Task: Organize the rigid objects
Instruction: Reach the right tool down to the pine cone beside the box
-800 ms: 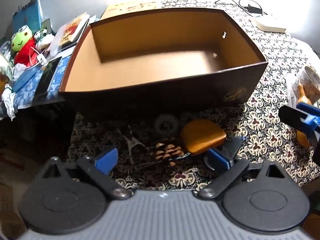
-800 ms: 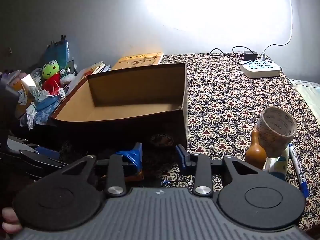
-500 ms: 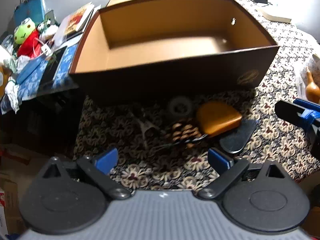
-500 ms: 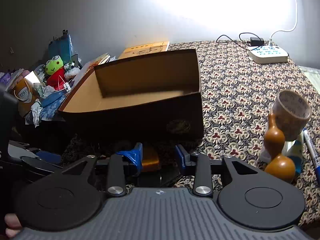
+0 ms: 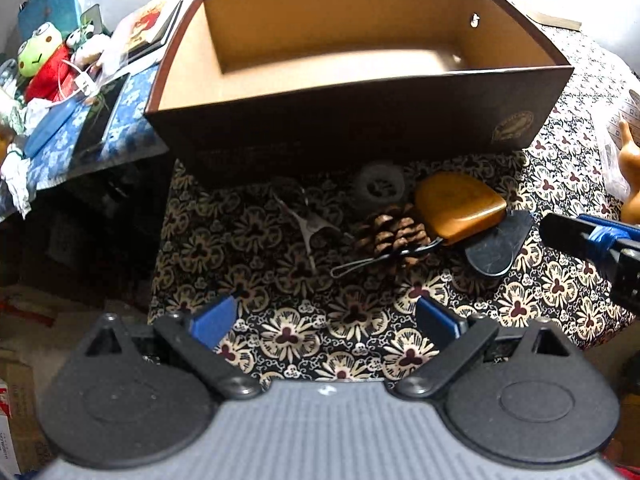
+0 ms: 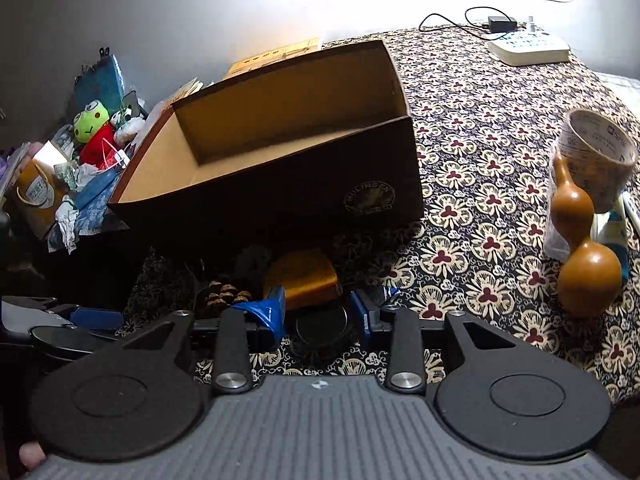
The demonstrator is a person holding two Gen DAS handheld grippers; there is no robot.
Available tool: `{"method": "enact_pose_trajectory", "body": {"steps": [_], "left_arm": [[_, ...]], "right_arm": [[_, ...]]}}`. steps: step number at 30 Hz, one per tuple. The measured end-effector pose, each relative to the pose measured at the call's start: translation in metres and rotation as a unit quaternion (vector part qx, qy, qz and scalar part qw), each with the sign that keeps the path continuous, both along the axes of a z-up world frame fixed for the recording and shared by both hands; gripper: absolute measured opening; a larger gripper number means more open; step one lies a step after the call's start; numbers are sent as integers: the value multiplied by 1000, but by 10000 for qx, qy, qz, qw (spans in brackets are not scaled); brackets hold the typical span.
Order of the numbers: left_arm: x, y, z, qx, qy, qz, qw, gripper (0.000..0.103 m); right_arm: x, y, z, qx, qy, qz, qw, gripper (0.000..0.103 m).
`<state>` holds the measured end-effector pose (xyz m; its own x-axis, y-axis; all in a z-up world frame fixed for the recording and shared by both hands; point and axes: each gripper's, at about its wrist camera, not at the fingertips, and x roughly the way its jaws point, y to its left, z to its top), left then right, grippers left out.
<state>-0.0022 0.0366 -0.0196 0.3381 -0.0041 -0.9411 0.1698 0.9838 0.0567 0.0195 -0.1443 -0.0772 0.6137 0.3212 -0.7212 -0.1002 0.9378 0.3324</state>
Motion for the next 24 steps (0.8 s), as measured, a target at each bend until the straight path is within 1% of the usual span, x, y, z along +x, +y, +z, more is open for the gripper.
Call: {"method": "enact_pose_trajectory", "body": {"steps": [1,3,4,6,9,11,13,15,19,24], "left_arm": [[0,1,-1,-52,-14,19,10000,96],[2,4,-5,-129,-7,64,9999,96],[3,5,-6,-156,22,84,9998,96],[5,7,-7,-118,24,165,9998,96],[7,7,-7,-71,30,190,9998,96],[9,7,-10,-32,44,231,9997,96],[10,8,-12,-165,116,242,9995,96],[12,7,-14,-265,152,156,9994,96],[12,9,-12,-227,160,56,9996,96],[12,20,-12,-297,156,-12,9994,96]], "right_arm": [[3,1,-1,29,-49,59,10000,18],[8,3,-3,30,26,146,9999,18],[10,4,-3,-16,131,177,9998,18],[17,3,-3,-15,238,209,9995,18],[25,1,-2,177,300,260,9991,18],[28,4,-3,96,376,354,9986,18],[30,3,-4,55,444,401,9982,18],[32,2,-5,-14,515,371,9980,18],[34,-1,-7,-85,568,305,9979,18],[28,-2,-10,-18,611,199,9979,18]]}}
